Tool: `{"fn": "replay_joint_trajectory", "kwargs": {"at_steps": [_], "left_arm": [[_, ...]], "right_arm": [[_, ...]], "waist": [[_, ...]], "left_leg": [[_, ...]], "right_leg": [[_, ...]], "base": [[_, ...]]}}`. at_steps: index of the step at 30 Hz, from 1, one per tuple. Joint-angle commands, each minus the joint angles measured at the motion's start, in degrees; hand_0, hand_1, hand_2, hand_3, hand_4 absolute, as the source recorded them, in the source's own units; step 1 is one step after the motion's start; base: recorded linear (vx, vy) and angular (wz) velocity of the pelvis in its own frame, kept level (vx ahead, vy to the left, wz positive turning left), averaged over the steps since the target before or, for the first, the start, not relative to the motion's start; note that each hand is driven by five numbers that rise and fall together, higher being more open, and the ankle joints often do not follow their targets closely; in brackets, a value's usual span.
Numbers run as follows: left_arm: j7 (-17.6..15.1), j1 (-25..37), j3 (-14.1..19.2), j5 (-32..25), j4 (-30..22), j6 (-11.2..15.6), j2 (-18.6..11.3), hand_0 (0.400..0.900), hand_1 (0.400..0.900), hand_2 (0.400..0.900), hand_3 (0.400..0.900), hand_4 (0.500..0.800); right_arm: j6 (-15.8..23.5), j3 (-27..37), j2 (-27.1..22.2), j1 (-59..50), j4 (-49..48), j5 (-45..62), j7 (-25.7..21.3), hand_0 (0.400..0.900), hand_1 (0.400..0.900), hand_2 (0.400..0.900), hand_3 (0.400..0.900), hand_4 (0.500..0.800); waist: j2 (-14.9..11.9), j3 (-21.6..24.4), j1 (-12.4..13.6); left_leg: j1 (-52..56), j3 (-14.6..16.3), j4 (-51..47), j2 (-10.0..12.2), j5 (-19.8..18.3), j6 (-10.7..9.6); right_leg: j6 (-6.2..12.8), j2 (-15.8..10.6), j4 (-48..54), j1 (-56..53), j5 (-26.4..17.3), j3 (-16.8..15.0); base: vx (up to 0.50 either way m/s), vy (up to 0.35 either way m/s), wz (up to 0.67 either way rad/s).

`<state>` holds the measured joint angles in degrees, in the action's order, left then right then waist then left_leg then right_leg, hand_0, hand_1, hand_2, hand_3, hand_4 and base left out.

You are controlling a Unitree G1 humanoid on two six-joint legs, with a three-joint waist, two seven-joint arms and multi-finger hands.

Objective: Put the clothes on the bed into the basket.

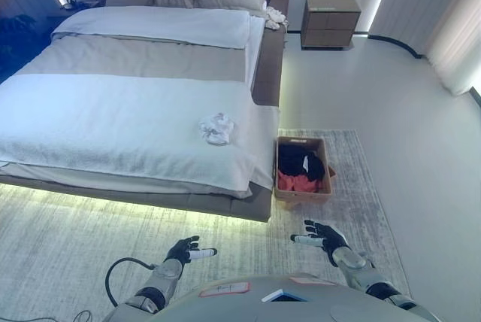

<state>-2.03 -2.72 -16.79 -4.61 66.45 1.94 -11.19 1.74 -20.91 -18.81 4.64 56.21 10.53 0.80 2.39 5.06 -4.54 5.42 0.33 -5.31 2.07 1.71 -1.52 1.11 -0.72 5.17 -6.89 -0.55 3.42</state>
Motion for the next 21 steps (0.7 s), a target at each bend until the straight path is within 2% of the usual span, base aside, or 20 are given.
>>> {"fn": "replay_joint_trajectory", "kwargs": {"at_steps": [1, 21], "left_arm": [[-0.1, 2.2, 0.7, -1.0, -0.8, 2.3, -1.5, 0.900, 0.900, 0.900, 0.900, 0.800], [-0.3, 2.2, 1.0, -1.5, -1.1, 2.0, -1.8, 0.900, 0.900, 0.900, 0.900, 0.800]], "right_arm": [[2.7, 1.4, 0.1, -1.7, -0.4, 0.5, 0.1, 0.900, 0.900, 0.900, 0.900, 0.800], [2.8, 1.6, -1.1, -1.7, -1.8, 0.1, -0.1, 0.900, 0.900, 0.900, 0.900, 0.800]], "waist": [[-4.2, 2.9, 1.0], [-4.8, 1.2, 1.3]], "left_leg": [[-3.5, 0.1, 0.3, -1.5, -0.5, -1.3], [-3.6, -1.2, 1.5, -0.2, -0.3, -1.9]], "right_leg": [[3.14, -2.5, -0.2, 1.0, 3.2, -0.8], [1.74, -0.9, -0.2, 0.4, 4.2, -0.4]], "base": [[0.00, 0.000, 0.00], [0.00, -0.030, 0.03]]}}
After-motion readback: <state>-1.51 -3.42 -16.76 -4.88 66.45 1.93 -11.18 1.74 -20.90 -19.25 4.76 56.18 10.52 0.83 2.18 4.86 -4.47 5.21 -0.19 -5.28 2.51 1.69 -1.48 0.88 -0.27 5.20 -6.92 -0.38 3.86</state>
